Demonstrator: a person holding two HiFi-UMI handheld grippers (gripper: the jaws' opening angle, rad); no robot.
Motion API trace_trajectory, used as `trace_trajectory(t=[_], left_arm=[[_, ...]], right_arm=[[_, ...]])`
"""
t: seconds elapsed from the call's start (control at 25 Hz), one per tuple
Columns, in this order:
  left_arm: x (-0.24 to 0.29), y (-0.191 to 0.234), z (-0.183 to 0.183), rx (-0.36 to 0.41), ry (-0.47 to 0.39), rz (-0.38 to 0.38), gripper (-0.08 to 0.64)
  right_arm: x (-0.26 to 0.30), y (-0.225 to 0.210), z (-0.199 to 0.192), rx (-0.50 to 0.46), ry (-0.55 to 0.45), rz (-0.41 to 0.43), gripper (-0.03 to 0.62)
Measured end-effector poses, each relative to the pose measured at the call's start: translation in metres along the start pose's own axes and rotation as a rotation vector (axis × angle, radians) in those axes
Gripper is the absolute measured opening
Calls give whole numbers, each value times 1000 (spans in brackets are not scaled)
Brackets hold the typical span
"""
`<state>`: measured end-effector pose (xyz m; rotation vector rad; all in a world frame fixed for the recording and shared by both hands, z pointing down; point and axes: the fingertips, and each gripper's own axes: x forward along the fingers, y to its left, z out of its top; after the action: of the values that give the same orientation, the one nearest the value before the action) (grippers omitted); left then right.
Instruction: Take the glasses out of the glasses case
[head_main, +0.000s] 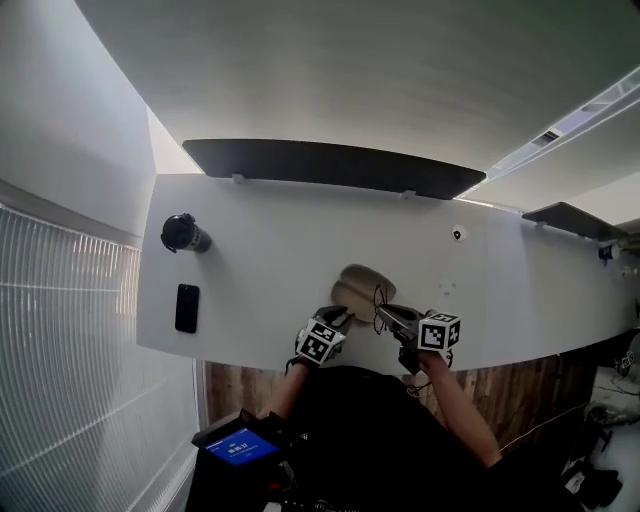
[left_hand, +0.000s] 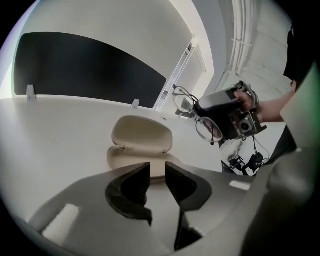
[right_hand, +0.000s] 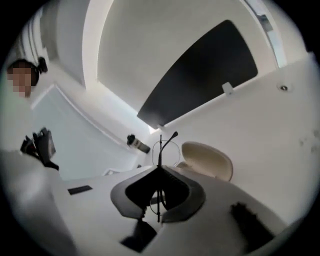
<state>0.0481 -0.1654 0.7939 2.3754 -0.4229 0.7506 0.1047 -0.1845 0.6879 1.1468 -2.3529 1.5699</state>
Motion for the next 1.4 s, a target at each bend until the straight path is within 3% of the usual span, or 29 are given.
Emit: trace_trajectory(t=[0.16,0.32,0.52,0.68,0.96,1.12,1.4], left_arm=[[-7,-16,8,17,-44,-3,100],[-9,-44,14,48,-79,-39,100],[-9,-66,11,39,-80,-39,95],[-5,-80,5,49,-63,-21,92],[5,-98,3,47,-48,-3,91],[3,-97,3,17,-44,27,91],[-2,-95,7,-40,-73,70,91]], right_arm=[[-51,-21,6,194,-245,71,29],[-99,-64,-15,335,-372,66,29],[-124,-112,-57,568,-425,40,29],[-123,-139,-88,745,-389,23,29],[-119,-166,-89,788,-384,71,29],[-111,-170,-89,805,-322,51,29],[-93,-175,-85,840,-316,112,29]])
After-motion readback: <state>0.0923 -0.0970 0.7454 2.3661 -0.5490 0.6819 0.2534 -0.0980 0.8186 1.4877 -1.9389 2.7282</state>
